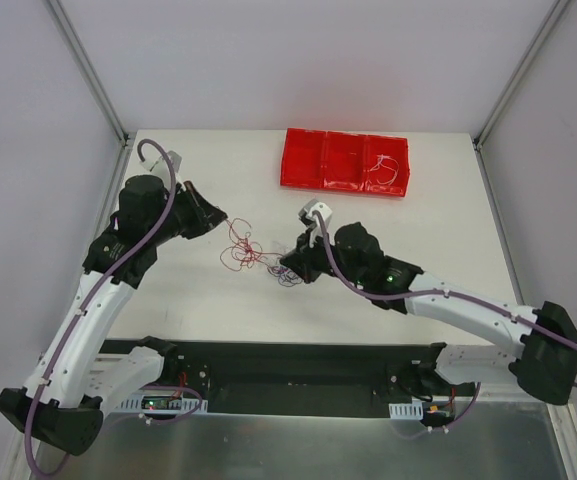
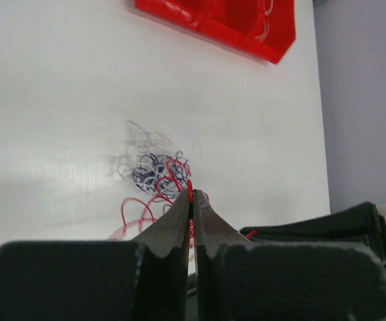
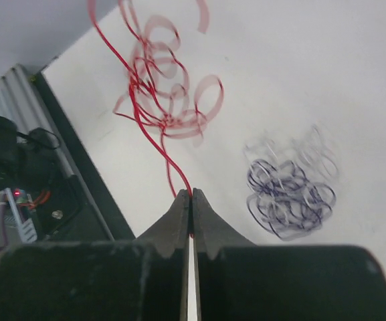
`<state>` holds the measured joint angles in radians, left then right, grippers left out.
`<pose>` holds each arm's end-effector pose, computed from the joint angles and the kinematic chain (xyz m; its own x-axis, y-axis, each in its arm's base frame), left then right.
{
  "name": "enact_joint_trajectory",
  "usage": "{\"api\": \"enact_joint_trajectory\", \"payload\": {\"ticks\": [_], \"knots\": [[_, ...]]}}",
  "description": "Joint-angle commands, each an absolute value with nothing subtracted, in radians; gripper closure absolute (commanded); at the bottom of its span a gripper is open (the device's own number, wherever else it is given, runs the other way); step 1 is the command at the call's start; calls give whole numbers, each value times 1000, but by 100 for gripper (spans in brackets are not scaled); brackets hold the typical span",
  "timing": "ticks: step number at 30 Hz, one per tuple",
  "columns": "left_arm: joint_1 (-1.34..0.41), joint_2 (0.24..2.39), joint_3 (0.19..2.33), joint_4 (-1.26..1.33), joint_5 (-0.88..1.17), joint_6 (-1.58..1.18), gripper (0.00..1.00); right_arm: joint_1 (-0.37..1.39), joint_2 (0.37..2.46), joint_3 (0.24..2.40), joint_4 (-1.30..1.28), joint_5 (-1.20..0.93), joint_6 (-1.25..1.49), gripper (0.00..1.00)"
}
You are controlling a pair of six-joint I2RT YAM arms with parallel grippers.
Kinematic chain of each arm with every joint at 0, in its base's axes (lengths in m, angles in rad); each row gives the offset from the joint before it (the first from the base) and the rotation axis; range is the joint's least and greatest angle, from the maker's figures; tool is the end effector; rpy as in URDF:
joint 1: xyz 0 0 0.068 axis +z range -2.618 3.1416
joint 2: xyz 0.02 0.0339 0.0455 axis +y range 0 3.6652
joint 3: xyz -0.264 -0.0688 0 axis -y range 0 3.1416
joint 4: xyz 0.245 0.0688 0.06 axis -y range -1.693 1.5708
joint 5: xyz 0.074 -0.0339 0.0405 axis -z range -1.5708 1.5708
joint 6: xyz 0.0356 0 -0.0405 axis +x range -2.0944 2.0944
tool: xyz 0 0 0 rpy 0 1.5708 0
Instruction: Untangle the cables
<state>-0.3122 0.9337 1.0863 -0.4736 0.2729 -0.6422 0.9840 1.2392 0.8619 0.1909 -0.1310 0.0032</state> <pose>0.1862 -0.0702 0.3881 -0.5634 -0.4243 -0.7089 0.2519 0.7290 -0.6365 0.1574 0.2452 0.3084 -0.1055 -0.1529 -0.9826 -0.8963 0.4426 0.0274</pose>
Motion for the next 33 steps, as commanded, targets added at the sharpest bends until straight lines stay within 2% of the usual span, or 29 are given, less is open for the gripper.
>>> {"api": "enact_joint_trajectory", "payload": {"ticks": [1,5,11,18,23,25,30,33], "knots": [[-304,885,1115,-502,10,-597,100,980,1103,721,114,104,50,99],[-304,830,1112,-515,-158,-568,100,936,1042,605,-26,257,135,99],[-304,744,1123,-537,-437,-515,100,787,891,446,-153,343,264,99],[-304,670,1124,-540,-653,-473,100,658,848,463,-320,446,278,100],[-304,647,1152,-538,-759,-416,100,558,844,465,-336,394,255,100],[-304,638,1176,-538,-833,-378,100,516,839,483,-377,443,241,99],[-304,615,1244,-511,-1077,-273,100,394,816,498,-396,345,226,99],[-304,563,1236,-401,-1089,-162,100,381,825,508,-417,374,235,99]]}}
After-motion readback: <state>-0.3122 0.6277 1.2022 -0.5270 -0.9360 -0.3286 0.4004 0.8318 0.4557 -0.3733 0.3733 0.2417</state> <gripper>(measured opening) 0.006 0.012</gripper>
